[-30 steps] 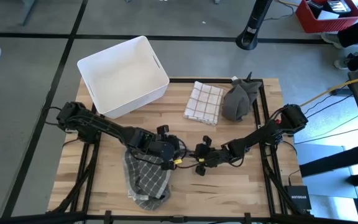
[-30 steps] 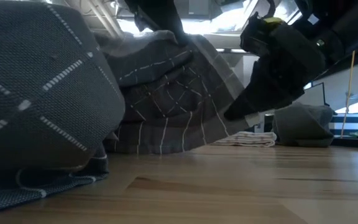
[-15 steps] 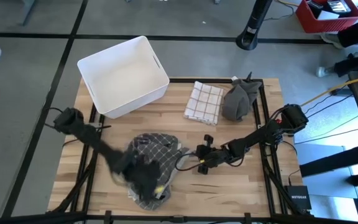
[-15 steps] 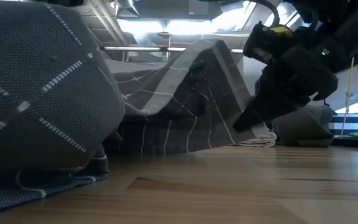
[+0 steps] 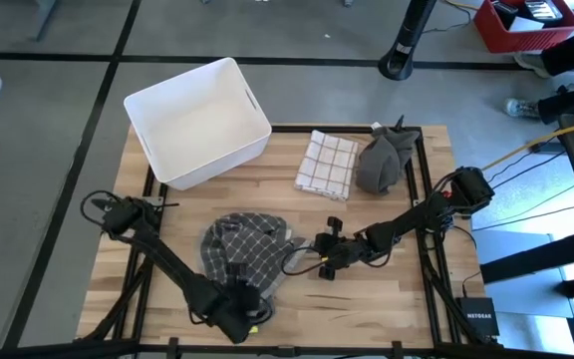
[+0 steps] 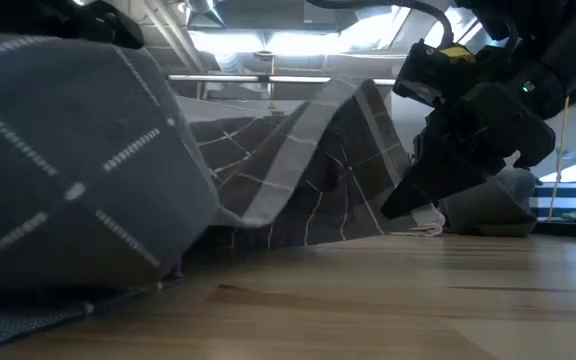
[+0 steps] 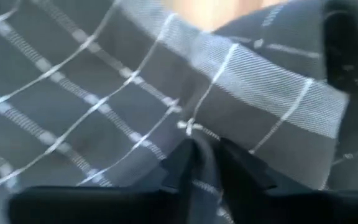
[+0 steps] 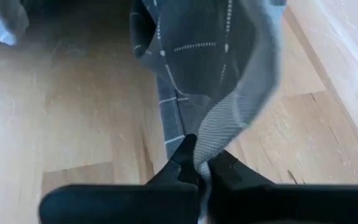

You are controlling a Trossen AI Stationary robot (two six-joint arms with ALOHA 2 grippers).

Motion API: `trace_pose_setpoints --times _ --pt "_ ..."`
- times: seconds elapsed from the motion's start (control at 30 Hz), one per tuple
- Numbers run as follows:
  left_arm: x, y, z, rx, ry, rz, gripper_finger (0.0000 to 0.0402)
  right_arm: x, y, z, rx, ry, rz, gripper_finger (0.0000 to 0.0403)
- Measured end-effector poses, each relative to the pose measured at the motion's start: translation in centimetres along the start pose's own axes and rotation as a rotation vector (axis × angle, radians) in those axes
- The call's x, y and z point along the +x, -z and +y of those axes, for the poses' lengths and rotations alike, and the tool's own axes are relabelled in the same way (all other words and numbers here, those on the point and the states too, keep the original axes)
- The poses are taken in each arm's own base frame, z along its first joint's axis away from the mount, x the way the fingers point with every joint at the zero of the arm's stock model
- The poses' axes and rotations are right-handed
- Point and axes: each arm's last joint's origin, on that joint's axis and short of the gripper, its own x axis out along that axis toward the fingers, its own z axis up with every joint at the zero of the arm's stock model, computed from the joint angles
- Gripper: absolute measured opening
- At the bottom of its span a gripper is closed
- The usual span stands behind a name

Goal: Fold towel
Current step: Fold the gray checkered towel

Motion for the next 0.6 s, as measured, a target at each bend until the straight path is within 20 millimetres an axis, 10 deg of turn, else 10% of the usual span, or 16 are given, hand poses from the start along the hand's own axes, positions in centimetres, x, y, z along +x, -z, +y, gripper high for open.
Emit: trace_pose_setpoints --times 0.23,0.6 --pt "-6.8 -2.3 3.6 -0.045 0.019 -0.112 0.0003 -2.2 -0.3 0.7 -0.069 0.065 0.005 0.0002" --pt "-19.6 -1.3 13.3 -0.073 -0.225 -0.538 0.0001 -12.7 -7.9 -1.5 -0.181 0.257 -0.044 0.0001"
